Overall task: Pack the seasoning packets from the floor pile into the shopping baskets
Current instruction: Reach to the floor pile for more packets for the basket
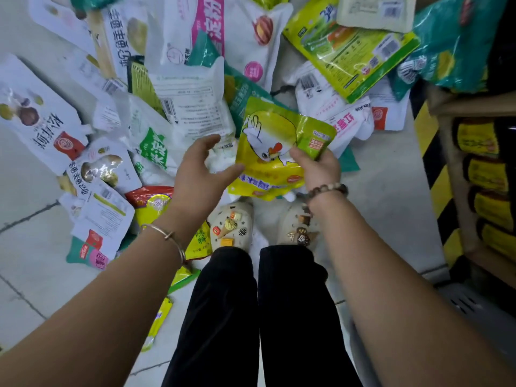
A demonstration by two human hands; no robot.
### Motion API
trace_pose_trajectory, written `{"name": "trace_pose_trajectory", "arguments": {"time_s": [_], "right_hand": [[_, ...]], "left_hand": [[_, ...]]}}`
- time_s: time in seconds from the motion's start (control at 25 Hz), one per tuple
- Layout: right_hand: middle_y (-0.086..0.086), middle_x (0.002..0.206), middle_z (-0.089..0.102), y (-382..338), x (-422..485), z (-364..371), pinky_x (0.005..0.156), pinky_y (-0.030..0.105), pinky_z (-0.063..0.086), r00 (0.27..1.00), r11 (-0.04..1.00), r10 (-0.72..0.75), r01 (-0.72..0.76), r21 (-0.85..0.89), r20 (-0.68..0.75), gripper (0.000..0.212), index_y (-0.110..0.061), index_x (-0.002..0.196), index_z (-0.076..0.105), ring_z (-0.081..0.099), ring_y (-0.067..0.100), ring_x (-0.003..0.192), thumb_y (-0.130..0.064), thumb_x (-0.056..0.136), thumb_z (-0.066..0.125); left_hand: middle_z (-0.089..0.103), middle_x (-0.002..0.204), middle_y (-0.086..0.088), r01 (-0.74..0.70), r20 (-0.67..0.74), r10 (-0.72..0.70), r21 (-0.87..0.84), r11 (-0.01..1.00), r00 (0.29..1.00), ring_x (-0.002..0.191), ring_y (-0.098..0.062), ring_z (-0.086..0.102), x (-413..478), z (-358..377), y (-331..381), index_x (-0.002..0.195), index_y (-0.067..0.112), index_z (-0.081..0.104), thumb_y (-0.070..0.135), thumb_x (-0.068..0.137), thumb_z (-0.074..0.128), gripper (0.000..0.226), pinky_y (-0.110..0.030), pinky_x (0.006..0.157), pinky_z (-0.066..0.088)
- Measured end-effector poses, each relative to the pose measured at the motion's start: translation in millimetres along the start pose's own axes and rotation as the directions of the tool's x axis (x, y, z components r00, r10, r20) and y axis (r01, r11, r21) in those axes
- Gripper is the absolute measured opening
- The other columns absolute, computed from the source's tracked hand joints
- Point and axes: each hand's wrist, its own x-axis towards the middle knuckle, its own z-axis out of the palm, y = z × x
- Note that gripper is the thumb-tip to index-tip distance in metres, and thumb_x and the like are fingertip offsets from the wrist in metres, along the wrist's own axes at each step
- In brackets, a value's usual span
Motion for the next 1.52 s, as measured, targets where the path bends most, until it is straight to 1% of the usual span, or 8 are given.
{"name": "trace_pose_trajectory", "arguments": {"time_s": [0.12, 0.24, 0.52, 0.72, 1.04, 1.2, 1.36, 1.52], "right_hand": [[0.001, 0.096, 0.072, -23.0, -1.6, -28.2, 0.082, 0.042, 0.054, 0.988, 0.997, -0.082, 0.081, 0.013, 0.132, 0.020, -0.020, 0.093, 0.070, 0.067, 0.024, 0.093, -0.023, 0.074, 0.075], [0.006, 0.093, 0.073, -34.2, -7.0, -29.1, 0.084, 0.051, 0.053, 0.980, 0.994, -0.060, 0.041, 0.101, 0.189, 0.024, -0.020, 0.085, 0.071, 0.068, 0.030, 0.090, -0.029, 0.063, 0.077], [0.003, 0.092, 0.069, -40.2, 3.5, -15.1, 0.079, 0.043, 0.055, 0.996, 0.998, -0.049, 0.052, -0.032, 0.078, 0.023, -0.021, 0.088, 0.063, 0.066, 0.025, 0.088, -0.034, 0.074, 0.075], [0.004, 0.126, 0.055, -52.0, 78.3, -42.7, 0.079, 0.025, 0.042, 0.925, 0.977, -0.130, 0.059, -0.203, -0.357, 0.067, -0.013, 0.125, 0.050, 0.055, 0.022, 0.111, -0.041, 0.071, 0.076], [0.010, 0.148, 0.034, -48.7, 167.6, -48.4, 0.107, 0.045, 0.030, 0.965, 0.785, -0.064, -0.108, -0.610, -0.253, 0.115, -0.014, 0.144, 0.025, 0.036, 0.030, 0.134, -0.071, 0.056, 0.070], [0.006, 0.122, 0.060, -48.1, 165.6, -47.2, 0.073, 0.027, 0.047, 0.977, 0.830, -0.006, -0.113, -0.546, -0.211, 0.091, -0.010, 0.135, 0.046, 0.062, 0.018, 0.091, -0.066, 0.067, 0.067], [0.010, 0.132, 0.054, -43.0, 124.0, -57.8, 0.092, 0.029, 0.041, 0.957, 0.918, -0.122, 0.008, -0.396, -0.263, 0.074, -0.004, 0.130, 0.051, 0.053, 0.026, 0.117, -0.047, 0.074, 0.072], [0.010, 0.102, 0.068, -29.4, 48.9, -88.3, 0.078, 0.031, 0.051, 0.945, 0.997, -0.012, -0.014, -0.077, -0.326, 0.035, -0.008, 0.098, 0.067, 0.063, 0.023, 0.089, -0.034, 0.076, 0.074]], "left_hand": [[0.046, 0.140, 0.005, 0.135, 0.240, -0.120, -0.046, 0.990, 0.963, 0.127, -0.007, 0.041, 0.5, 0.7, 20.5, 0.143, 0.026, 0.034, 0.045, 0.057, 0.080, 0.100, -0.032, 0.104, 0.036], [0.073, 0.101, 0.009, 0.250, 0.390, -0.138, -0.252, 0.935, 0.910, 0.092, -0.010, 0.069, -0.8, 18.4, 41.3, 0.119, 0.027, 0.057, 0.041, 0.048, 0.080, 0.076, -0.032, 0.080, 0.057], [0.074, 0.077, 0.007, 0.313, 0.197, -0.252, -0.418, 0.853, 0.948, 0.068, -0.014, 0.072, -6.8, 52.0, 41.3, 0.089, 0.022, 0.069, 0.012, 0.073, 0.078, 0.021, -0.024, 0.053, 0.056], [0.075, 0.081, 0.000, 0.360, 0.131, -0.341, -0.479, 0.800, 0.931, 0.065, -0.019, 0.072, 0.8, 49.7, 36.1, 0.098, 0.018, 0.069, 0.016, 0.076, 0.077, 0.024, -0.027, 0.049, 0.056], [0.075, 0.077, 0.003, 0.360, 0.138, -0.334, -0.404, 0.841, 0.933, 0.064, -0.017, 0.072, 17.5, 56.8, 20.6, 0.091, 0.021, 0.068, 0.020, 0.076, 0.078, 0.018, -0.025, 0.048, 0.054], [0.074, 0.071, 0.007, 0.359, 0.116, -0.340, -0.330, 0.873, 0.933, 0.060, -0.015, 0.071, 17.5, 57.9, 21.6, 0.087, 0.023, 0.067, 0.025, 0.074, 0.079, 0.017, -0.021, 0.044, 0.051], [0.075, 0.075, 0.003, 0.352, 0.116, -0.333, -0.305, 0.885, 0.936, 0.064, -0.018, 0.072, 3.9, 51.6, 37.1, 0.089, 0.022, 0.068, 0.023, 0.074, 0.079, 0.019, -0.024, 0.048, 0.054], [0.075, 0.075, 0.002, 0.307, 0.143, -0.280, -0.240, 0.921, 0.949, 0.064, -0.019, 0.072, -19.0, 36.6, 63.1, 0.088, 0.021, 0.070, 0.024, 0.075, 0.078, 0.016, -0.025, 0.048, 0.054]]}}
